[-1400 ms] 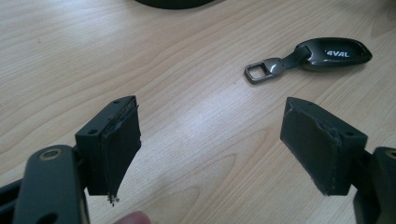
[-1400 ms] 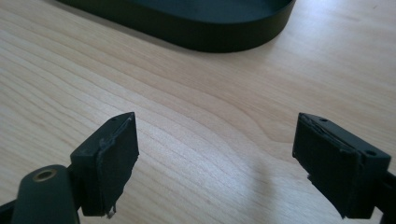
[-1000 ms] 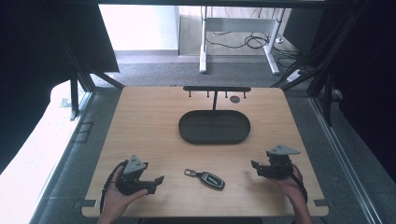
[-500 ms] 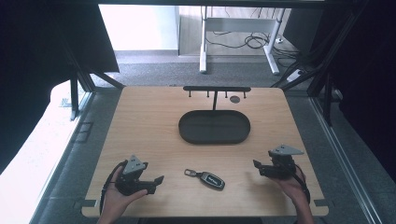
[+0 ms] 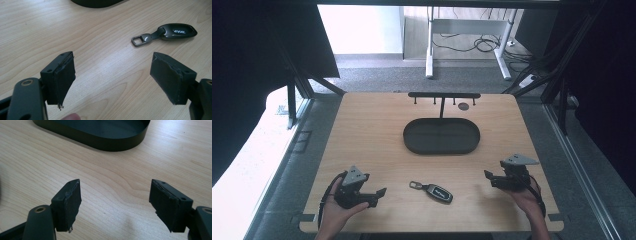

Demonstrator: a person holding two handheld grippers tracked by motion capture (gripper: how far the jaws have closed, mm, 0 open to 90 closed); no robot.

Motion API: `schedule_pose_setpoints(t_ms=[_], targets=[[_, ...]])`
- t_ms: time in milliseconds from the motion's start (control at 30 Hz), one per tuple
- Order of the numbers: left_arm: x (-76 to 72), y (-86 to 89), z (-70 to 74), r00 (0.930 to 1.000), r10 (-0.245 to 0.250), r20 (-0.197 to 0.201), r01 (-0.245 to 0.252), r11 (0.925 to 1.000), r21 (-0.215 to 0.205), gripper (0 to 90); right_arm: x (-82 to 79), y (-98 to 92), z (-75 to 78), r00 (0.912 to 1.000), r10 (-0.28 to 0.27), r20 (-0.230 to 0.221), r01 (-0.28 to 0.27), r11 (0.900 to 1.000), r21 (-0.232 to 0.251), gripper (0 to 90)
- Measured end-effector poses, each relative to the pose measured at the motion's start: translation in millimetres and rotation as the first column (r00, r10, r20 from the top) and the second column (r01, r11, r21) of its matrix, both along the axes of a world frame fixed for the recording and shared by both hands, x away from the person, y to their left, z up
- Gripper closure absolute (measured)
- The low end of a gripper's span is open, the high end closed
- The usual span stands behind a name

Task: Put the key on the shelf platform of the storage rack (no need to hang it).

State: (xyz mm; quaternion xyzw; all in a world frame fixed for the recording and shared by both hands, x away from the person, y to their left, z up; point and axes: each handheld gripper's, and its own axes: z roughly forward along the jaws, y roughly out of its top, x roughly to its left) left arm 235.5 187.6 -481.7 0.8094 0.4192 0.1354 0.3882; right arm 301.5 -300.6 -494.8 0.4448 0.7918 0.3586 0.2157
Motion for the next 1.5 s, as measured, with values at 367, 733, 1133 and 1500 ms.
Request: schedule_pose_setpoints(t_ms=[367,733,1133,1500], targets=[[0.6,0.5,-1.0,1.0000,0.004,-0.006,-0.004,1.0000,0.002,20.4,3.5,14.6,20.2,0.9952,0.097,-0.012,-0.097,0.995,-0.033,30.7],[0.4,0.1,-1.1,1.0000,-0.003,-0.009,0.003,1.0000,0.003,20.4,8.2,44.6,41.9,0.9752,0.214,-0.055,-0.219,0.969,-0.115,34.4],[-0.5,0.3,0.0,1.0000,0.000,-0.006,0.000,1.0000,0.000,20.4,12.7,78.7,52.3,0.9429,0.302,-0.141,-0.322,0.935,-0.149,36.5],[-0.9,-0.1,0.4,1.0000,-0.003,-0.009,0.003,1.0000,0.005,20.4,12.2,104.1,54.7,0.9216,0.347,-0.173,-0.377,0.907,-0.189,37.6]])
